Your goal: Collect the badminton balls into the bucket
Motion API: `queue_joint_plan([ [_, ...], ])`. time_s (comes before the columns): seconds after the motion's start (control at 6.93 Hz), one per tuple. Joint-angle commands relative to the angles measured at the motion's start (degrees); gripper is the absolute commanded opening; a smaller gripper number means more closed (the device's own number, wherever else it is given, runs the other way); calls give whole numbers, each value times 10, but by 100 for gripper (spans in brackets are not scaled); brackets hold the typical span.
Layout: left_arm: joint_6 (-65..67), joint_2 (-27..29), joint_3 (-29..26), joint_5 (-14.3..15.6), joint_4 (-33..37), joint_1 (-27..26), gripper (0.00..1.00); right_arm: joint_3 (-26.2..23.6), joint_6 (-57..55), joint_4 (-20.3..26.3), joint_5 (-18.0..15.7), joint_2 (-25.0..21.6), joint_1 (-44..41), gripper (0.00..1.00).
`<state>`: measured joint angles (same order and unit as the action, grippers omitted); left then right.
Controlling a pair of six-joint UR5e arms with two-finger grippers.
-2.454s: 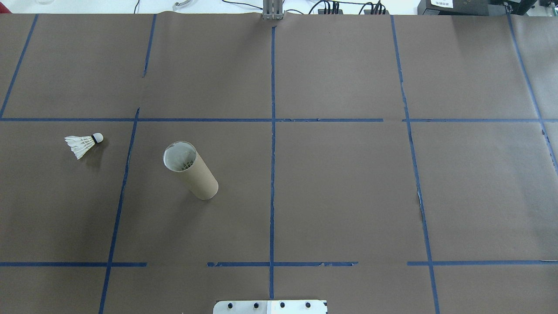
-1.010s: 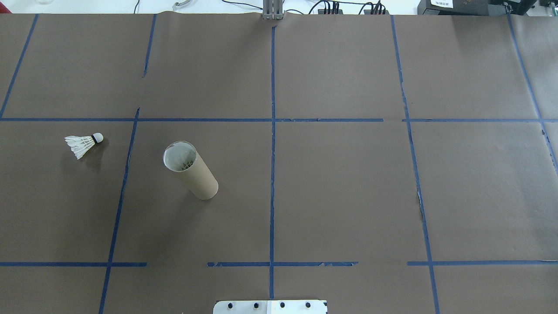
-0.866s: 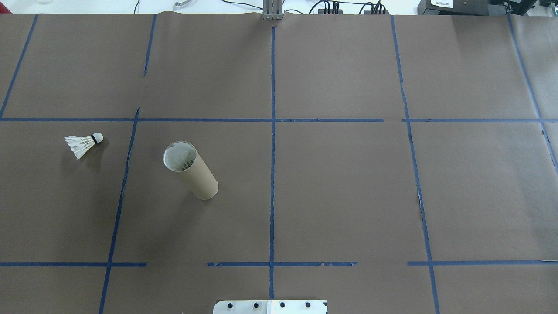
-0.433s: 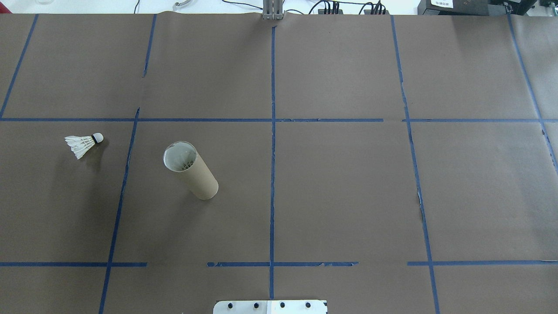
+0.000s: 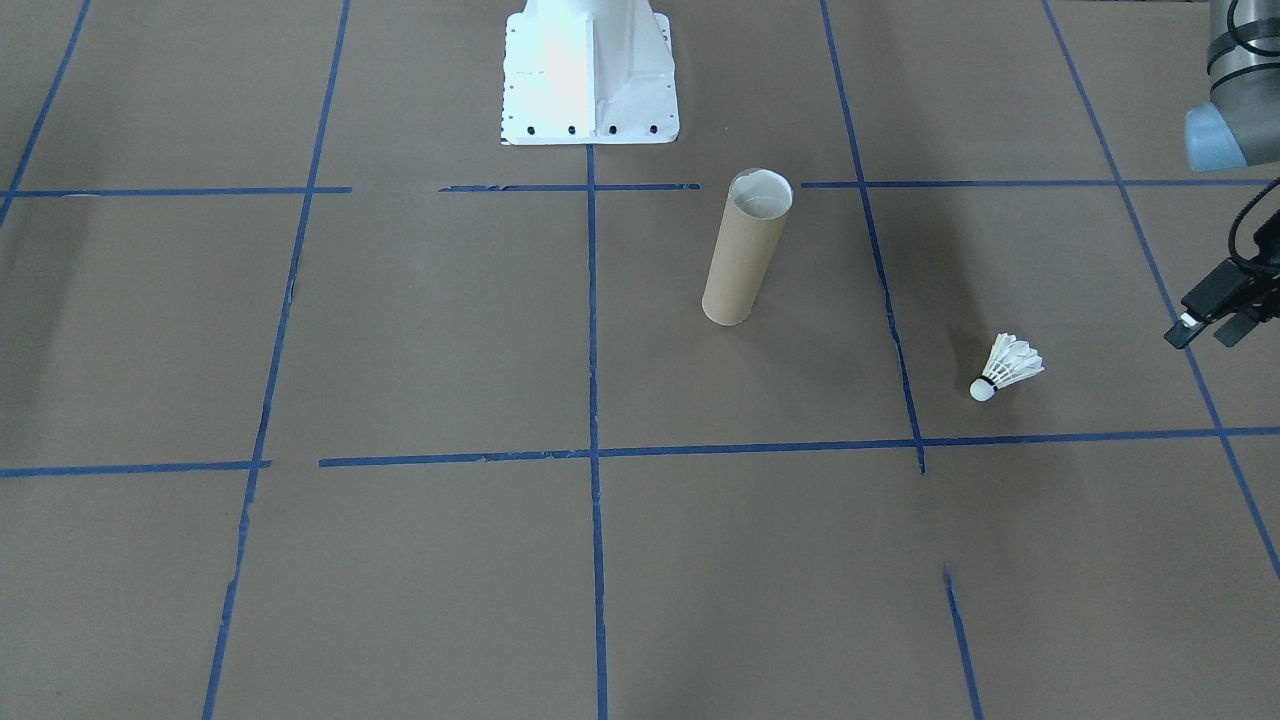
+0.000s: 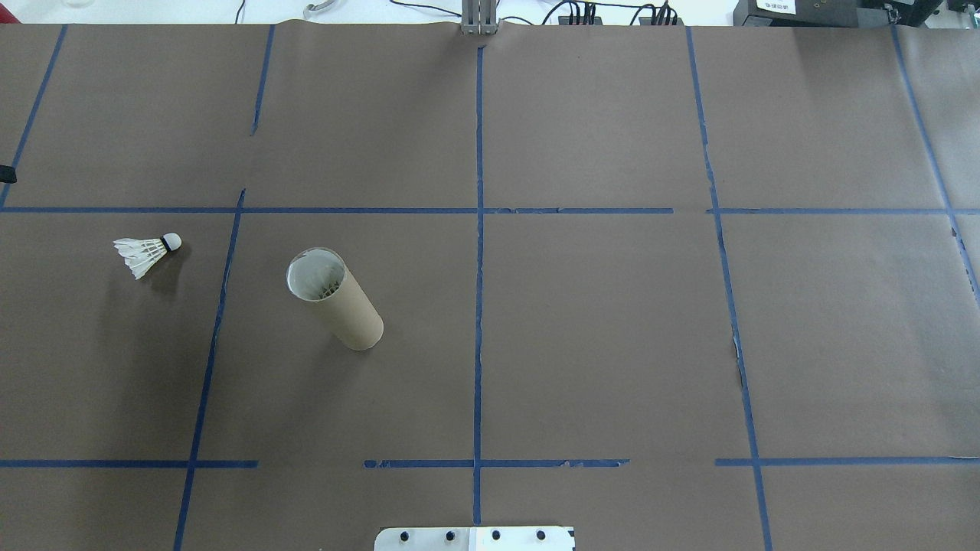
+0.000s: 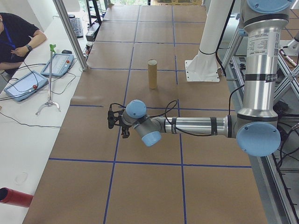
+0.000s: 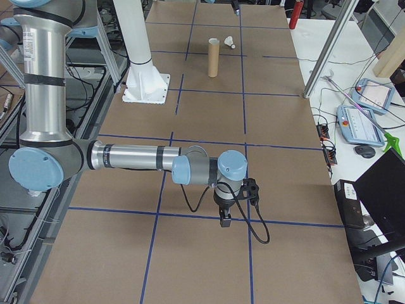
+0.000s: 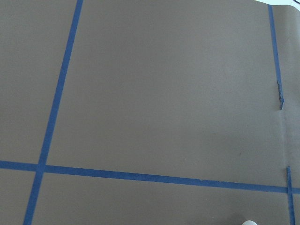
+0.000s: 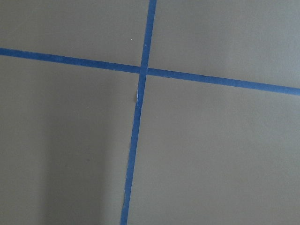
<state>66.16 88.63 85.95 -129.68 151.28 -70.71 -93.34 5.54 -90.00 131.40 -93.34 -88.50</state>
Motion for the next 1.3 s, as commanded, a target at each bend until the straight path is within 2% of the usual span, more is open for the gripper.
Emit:
queue_joint_plan([
  [0.0,209,-2,-24,51,122,70,100,0,0,0,0,0,0,100],
  [0.14,279,-2,-27,88,155,96,100,0,0,0,0,0,0,100],
  [0.29,340,-1,-36,137,183,136,100,0,0,0,0,0,0,100],
  [0.43,377,1,-38,191,196,175,98,0,0,0,0,0,0,100],
  [0.58,412,7,-46,228,200,208,97,0,0,0,0,0,0,100],
  [0.87,427,13,-49,239,205,223,94,0,0,0,0,0,0,100],
  [1.01,436,13,-49,238,205,223,83,0,0,0,0,0,0,100],
  [1.15,446,13,-48,237,205,223,44,0,0,0,0,0,0,100],
])
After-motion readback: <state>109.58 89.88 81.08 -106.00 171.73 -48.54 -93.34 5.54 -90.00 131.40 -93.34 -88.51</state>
